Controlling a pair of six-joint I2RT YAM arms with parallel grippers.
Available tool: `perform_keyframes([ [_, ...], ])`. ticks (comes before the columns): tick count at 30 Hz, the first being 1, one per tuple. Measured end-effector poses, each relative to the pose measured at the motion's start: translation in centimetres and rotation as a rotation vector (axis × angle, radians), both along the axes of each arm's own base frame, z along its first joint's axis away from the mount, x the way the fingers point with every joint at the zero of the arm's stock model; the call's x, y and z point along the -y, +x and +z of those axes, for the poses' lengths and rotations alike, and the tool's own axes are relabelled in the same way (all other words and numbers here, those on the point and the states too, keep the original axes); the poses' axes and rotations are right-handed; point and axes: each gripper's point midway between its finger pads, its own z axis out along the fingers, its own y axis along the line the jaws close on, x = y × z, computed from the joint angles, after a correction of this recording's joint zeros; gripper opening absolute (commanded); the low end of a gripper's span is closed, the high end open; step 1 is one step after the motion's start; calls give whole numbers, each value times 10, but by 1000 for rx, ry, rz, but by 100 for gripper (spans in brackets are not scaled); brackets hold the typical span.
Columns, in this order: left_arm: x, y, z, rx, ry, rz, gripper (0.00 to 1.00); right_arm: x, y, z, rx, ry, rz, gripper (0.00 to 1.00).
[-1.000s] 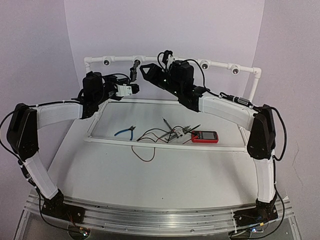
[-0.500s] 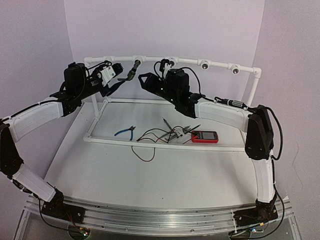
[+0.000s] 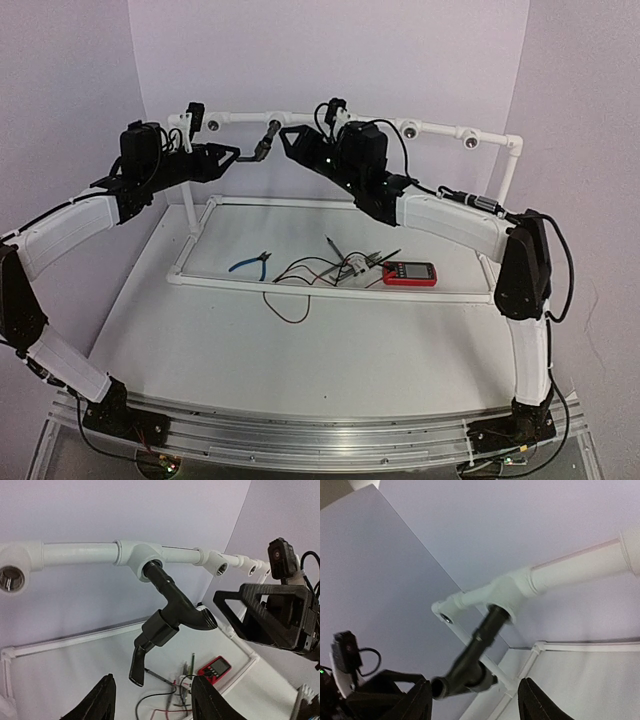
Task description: Install the water faucets
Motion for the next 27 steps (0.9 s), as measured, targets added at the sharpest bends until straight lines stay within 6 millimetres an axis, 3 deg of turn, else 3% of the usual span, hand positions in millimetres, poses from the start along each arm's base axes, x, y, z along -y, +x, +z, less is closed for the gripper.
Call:
perform_keyframes([
  [4, 0, 1, -9, -150, -108, 16, 51, -5, 0, 38, 65, 70, 14, 60],
  [7, 4, 7, -13, -216, -153, 14, 44, -12, 1, 47, 86, 97, 20, 60],
  [14, 10, 23, -22, -287, -174, 24, 20, -34, 9, 14, 52, 64, 33, 59],
  [19, 10, 32, -18, -265, -156, 38, 3, -39, 12, -2, 22, 41, 36, 58],
  [27, 8, 33, -19, -288, -145, 48, 0, -38, 12, -1, 10, 62, 34, 57],
])
